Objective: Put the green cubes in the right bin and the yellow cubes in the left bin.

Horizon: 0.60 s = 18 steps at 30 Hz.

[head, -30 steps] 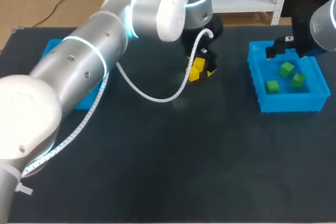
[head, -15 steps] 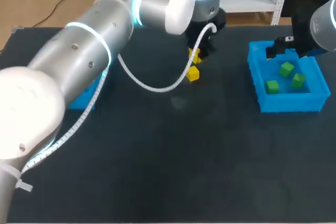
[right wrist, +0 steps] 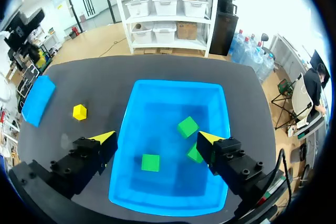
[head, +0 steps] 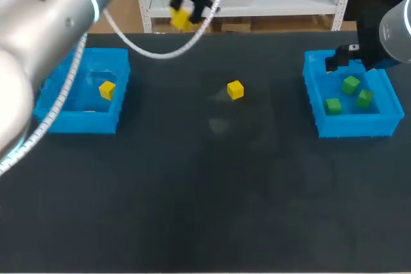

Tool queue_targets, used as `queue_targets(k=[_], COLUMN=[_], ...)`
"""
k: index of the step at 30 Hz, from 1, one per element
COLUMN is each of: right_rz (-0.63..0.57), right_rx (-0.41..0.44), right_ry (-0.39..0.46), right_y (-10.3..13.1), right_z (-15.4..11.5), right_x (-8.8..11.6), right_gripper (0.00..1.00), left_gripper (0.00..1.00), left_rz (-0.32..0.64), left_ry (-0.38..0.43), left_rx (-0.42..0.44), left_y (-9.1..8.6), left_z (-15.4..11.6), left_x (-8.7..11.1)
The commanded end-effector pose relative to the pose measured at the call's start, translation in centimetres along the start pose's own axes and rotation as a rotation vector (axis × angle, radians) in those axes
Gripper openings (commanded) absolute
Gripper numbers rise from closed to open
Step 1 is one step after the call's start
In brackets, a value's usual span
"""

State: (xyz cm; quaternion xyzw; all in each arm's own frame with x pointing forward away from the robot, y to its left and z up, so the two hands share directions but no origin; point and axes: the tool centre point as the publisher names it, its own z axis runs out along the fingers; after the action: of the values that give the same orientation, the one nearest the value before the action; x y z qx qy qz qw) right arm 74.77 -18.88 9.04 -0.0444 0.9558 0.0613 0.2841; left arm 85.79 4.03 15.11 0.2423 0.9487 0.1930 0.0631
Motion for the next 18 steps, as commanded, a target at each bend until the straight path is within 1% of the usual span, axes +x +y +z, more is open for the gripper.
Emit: queue_targets(k=[1, 3, 6, 10, 13, 16, 18], right_rz=[0.001, 0.001, 0.001, 0.001, 0.001, 0.001, 0.001], right_rx=[0.003, 0.003, 0.003, 0.003, 0.003, 0.003, 0.003], right_ry=[-0.005, -0.005, -0.005, -0.005, -0.005, -0.005, -0.005], right_y=[0.0, 0.0, 0.0, 0.0, 0.0, 0.0, 0.0], right_z=[0.0, 0.0, 0.0, 0.0, 0.0, 0.0, 0.0], right_x=[0.1, 0.1, 0.1, 0.1, 0.1, 0.1, 0.1], right_gripper=[1.00, 1.00, 1.00, 1.00, 1.00, 1.00, 1.00], left_gripper=[0.00, 0.00, 0.00, 0.00, 0.00, 0.00, 0.00], left_rz=[-0.151, -0.196, -0.247, -0.302, -0.354, -0.400, -0.418], left_ry=[-0.264, -0.235, -0.200, -0.159, -0.136, -0.121, -0.112], left_rx=[-0.014, -0.015, -0.009, 0.004, 0.007, 0.003, 0.006], left_y=[2.2, 2.8, 3.3, 3.6, 4.1, 4.6, 4.9], left_z=[1.3, 2.1, 3.1, 4.4, 5.3, 6.2, 6.6], left_x=[12.5, 14.6, 17.4, 20.5, 22.4, 23.8, 24.2])
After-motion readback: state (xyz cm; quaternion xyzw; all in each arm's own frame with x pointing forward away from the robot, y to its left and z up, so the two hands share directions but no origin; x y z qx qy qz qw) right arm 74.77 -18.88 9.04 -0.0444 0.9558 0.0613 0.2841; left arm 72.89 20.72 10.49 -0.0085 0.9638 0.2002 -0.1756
